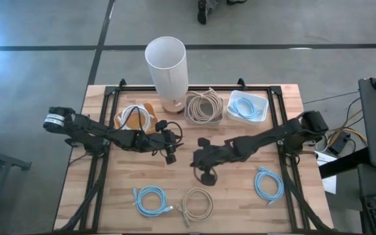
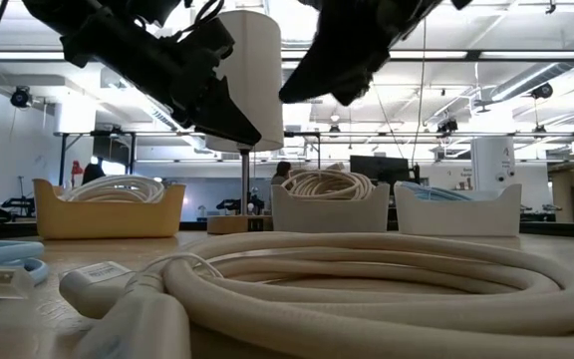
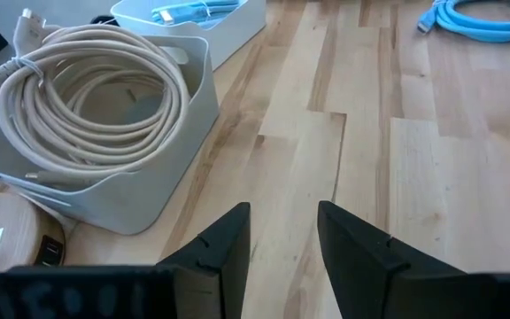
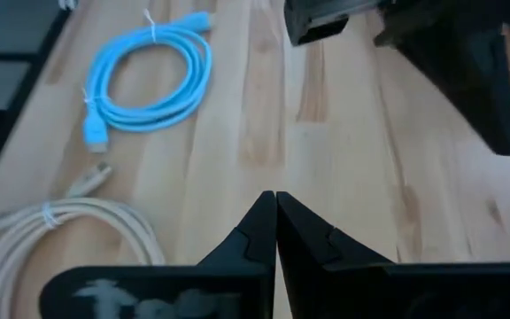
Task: Sort HDMI cables
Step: Put the left blue HDMI cable into the white bin
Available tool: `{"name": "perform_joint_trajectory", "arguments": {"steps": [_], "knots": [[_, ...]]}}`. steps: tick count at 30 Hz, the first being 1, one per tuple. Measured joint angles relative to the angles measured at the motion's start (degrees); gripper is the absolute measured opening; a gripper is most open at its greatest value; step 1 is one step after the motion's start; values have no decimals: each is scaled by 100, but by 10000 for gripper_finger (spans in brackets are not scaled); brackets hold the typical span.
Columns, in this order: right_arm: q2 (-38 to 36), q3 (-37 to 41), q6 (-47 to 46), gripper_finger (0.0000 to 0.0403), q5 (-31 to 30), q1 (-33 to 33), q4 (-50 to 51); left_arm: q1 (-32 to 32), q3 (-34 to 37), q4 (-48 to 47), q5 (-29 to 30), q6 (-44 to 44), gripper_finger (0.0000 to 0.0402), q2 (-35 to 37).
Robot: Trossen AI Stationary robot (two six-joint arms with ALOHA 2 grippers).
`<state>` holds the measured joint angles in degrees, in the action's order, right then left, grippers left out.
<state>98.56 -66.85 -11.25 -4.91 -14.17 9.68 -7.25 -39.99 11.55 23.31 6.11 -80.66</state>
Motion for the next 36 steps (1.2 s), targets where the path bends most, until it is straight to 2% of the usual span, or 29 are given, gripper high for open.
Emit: {"name": "perform_joint_trajectory", "arguments": {"steps": [3,9,20,23,25,30,36], "knots": [[337,-435,-16,9,127,0,600,-4,0,-4,0,-9,140,0],[959,-1394,-57,9,151,-7,2484,-4,0,-52,2,-11,140,0],[1673,-2177,-11,9,516,-7,3108,-4,-2,-70,7,-18,140,0],[1625,-2191,-63,9,442,-7,3245,-4,-2,-83,7,-20,140,0],[1502,-2187,-281,9,178,-9,3544,-4,-2,-106,-40,-41,140,0],[945,-2028,-850,9,-569,-35,4307,0,-2,-107,-760,-154,140,0],[197,-1050,-1137,9,-512,-61,3715,-4,-4,-367,-2326,-416,140,8]]}}
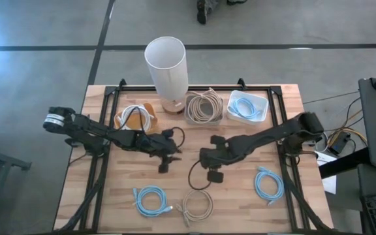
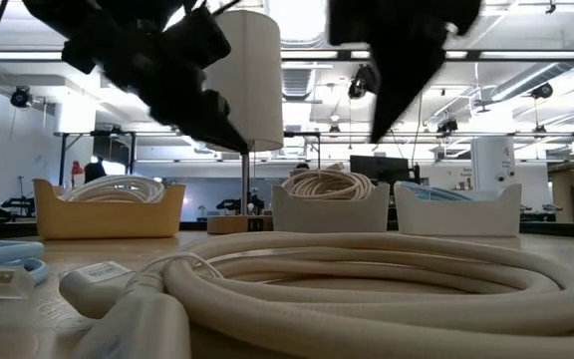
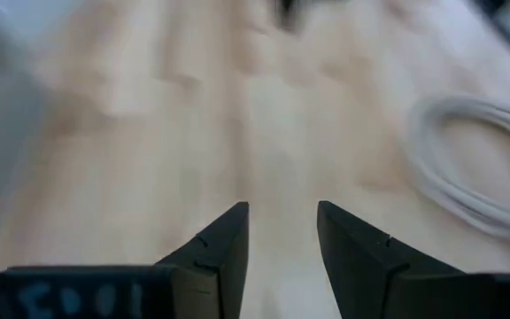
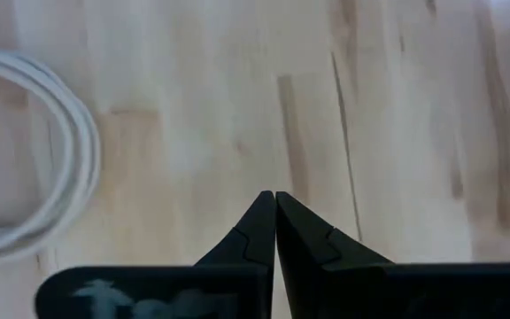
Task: Sort HDMI cables
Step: Put the left blue HDMI cable into the white bin
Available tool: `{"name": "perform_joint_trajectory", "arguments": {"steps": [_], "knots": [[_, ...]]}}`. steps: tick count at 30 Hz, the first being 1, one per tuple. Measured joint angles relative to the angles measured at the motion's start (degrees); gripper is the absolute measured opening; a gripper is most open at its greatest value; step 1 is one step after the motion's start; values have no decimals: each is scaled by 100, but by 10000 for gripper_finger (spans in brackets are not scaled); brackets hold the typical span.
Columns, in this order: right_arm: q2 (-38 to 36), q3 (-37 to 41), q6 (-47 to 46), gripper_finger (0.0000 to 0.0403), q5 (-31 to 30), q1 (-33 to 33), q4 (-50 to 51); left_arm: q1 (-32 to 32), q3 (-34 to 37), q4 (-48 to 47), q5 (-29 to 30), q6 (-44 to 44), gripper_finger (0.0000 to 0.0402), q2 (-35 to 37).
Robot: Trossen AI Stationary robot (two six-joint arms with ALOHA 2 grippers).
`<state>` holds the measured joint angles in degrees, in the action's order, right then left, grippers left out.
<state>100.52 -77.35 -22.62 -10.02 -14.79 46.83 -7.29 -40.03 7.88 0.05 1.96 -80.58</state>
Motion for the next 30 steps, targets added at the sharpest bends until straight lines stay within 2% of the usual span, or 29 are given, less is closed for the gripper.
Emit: {"name": "perform_joint_trajectory", "arguments": {"steps": [3,5,12,15,20,27,30], "knots": [[-347,648,-346,9,-2,-4,-198,-27,-8,-493,-868,2,140,18],[-570,1103,-618,9,-4,-27,-341,-100,-76,-938,-1118,-2,140,21],[-1422,2489,-1348,9,-1,-306,-1508,-587,-420,-2616,-1149,35,140,36],[-1716,2840,-1356,9,-77,-448,-2033,-878,-372,-2694,-1150,309,140,37],[-1976,3270,-1271,9,-692,-480,-3073,-1101,-247,-2648,-772,733,140,38],[-1979,3241,-994,9,-619,-472,-3202,-1099,-231,-2651,-614,896,140,38],[-1979,3223,-923,9,-384,-466,-3214,-1099,-208,-2638,-614,896,140,38]]}}
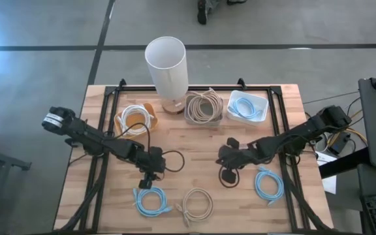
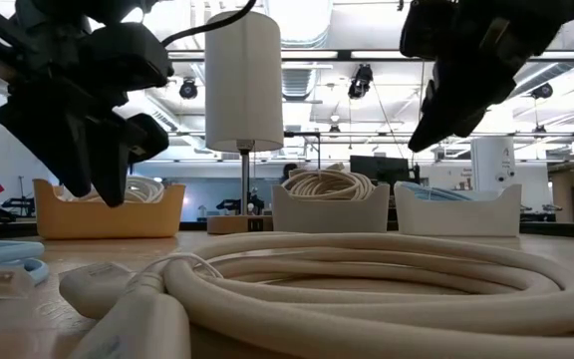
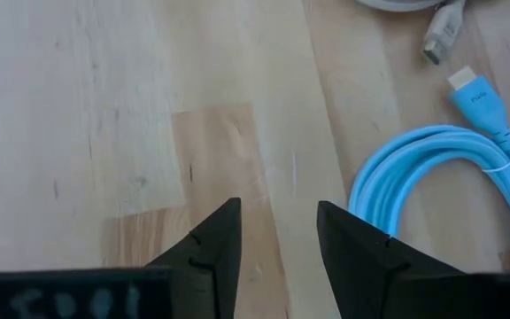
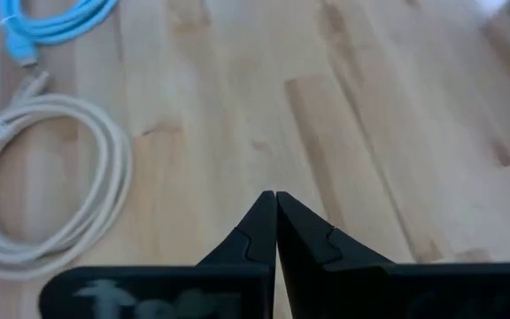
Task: Sort HDMI cables
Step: Put the left blue HDMI cable into the white bin
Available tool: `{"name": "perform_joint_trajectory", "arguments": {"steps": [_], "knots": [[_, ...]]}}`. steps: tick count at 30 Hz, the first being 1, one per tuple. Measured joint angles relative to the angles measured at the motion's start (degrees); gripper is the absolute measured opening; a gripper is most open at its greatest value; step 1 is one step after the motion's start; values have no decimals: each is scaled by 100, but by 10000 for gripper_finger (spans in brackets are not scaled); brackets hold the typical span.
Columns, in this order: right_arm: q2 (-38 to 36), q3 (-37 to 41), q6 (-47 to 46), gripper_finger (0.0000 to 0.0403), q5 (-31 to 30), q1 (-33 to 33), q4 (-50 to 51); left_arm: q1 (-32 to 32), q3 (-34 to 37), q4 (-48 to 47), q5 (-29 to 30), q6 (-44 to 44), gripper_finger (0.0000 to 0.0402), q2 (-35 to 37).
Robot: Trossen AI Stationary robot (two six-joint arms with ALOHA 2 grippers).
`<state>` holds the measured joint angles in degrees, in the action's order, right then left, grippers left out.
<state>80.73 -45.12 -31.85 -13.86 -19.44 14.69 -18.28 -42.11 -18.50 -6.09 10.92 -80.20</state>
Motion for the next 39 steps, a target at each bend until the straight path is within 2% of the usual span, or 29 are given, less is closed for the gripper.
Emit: {"name": "perform_joint_trajectory", "arguments": {"steps": [12,23,27,35,39], "knots": [[0,-129,515,9,47,-7,-135,1,16,2,-2,0,140,-2],[221,-115,1080,9,46,-20,-1370,1,16,5,-3,0,140,-4],[361,-149,1055,9,-245,-20,-1367,1,24,4,-4,0,140,-4],[463,-147,978,9,-423,-6,-1335,1,27,7,-4,0,140,-7],[463,-136,998,28,-420,-28,-1341,1,27,32,-4,1,140,-7]]}}
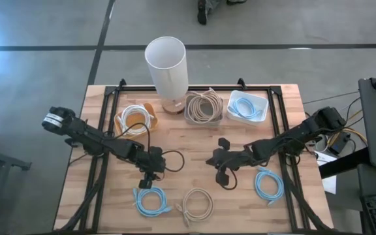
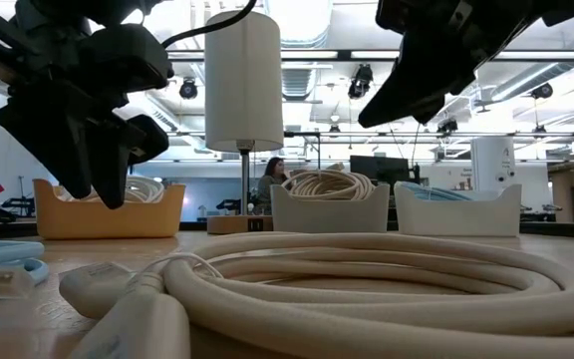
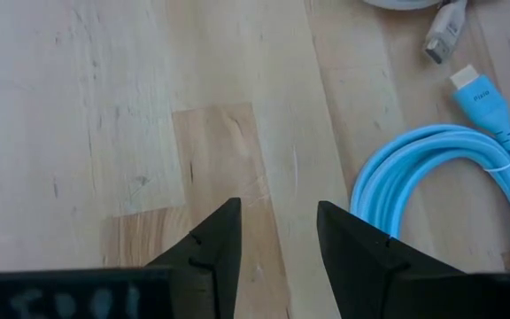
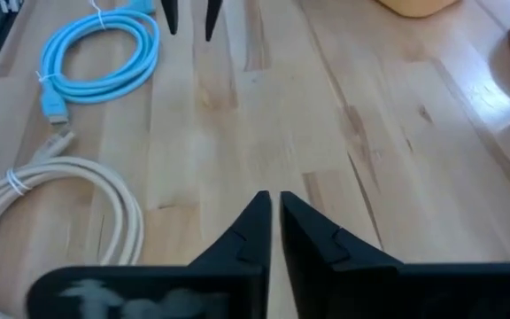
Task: Sort HDMI cables
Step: Put the left blue HDMI cable into the white bin
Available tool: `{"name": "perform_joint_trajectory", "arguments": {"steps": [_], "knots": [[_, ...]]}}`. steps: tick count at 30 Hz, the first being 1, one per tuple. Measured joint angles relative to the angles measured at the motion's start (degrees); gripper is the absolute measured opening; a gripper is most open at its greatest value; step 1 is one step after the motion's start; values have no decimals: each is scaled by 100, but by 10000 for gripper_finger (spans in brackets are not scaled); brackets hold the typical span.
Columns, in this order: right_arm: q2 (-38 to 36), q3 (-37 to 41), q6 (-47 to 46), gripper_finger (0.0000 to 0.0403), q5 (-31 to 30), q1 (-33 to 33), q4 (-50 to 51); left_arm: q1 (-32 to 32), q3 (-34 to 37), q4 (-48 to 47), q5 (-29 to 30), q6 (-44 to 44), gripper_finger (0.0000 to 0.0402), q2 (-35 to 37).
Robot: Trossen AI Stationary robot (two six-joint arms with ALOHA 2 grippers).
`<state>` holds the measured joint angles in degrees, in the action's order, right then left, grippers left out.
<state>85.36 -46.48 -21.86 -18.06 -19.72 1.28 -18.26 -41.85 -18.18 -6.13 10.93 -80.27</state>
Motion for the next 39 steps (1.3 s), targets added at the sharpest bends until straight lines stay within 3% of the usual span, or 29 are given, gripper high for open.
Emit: {"name": "perform_joint_trajectory", "arguments": {"steps": [11,17,26,33,39], "knots": [[0,0,-49,147,161,-16,-16,1,0,1,0,0,140,0],[0,29,-64,160,162,-16,10,0,0,12,0,-1,140,0],[0,37,-53,145,162,-14,10,2,0,12,2,-66,140,0],[-1,15,-22,147,163,-12,10,2,0,14,618,-2866,140,0],[-2,17,-22,145,164,-12,10,2,0,26,671,-3073,140,0]]}}
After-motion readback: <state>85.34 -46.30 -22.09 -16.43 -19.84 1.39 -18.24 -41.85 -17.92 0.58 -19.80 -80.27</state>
